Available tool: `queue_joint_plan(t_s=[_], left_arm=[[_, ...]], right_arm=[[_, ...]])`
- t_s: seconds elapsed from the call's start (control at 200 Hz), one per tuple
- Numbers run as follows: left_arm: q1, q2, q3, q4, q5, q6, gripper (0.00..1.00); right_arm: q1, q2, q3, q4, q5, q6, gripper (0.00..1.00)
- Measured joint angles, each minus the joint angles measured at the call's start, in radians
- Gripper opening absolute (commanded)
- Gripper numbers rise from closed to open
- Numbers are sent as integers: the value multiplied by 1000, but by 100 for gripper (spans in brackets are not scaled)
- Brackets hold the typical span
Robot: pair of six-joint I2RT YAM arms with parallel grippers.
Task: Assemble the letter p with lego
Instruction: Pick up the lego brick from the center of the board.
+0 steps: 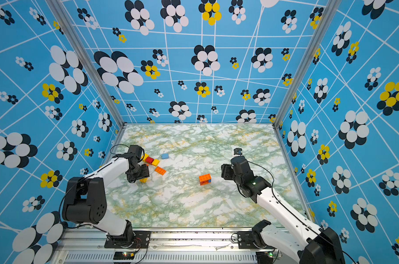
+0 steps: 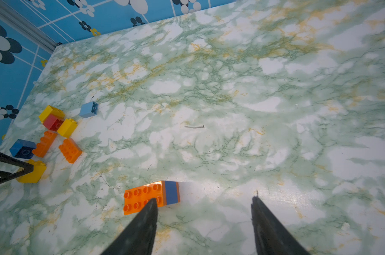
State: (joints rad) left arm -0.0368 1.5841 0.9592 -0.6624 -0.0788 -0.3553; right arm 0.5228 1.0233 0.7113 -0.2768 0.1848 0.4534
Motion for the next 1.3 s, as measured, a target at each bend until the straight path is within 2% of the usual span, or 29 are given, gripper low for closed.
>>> queue_joint_plan(t_s=[0.215,0.395,0.415,0.63,0.77,0.89,1.074,1.189,1.299], left_arm=[[-13,63,38,-17,0,10,56],[-28,89,43,-17,5,18,44],[-29,90,43,-18,5,16,39],[-62,89,45,-22,11,16,21],[-113,39,34,-15,16,16,16],[-204,-96,13,16,23,21,15],[-418,-300,-18,178,82,75,15],[-552,-348,-57,304,117,136,15],[-639,-350,-105,417,142,198,15]], right_arm=[[-1,0,0,0,0,6,68],[-2,0,0,0,0,7,68],[-2,0,0,0,0,6,68],[-6,0,0,0,-4,17,68],[-11,0,0,-3,-20,42,69],[-13,0,0,-3,-60,70,69],[-13,38,22,3,-185,150,68],[-2,81,41,30,-262,197,68],[35,114,70,42,-320,226,67]])
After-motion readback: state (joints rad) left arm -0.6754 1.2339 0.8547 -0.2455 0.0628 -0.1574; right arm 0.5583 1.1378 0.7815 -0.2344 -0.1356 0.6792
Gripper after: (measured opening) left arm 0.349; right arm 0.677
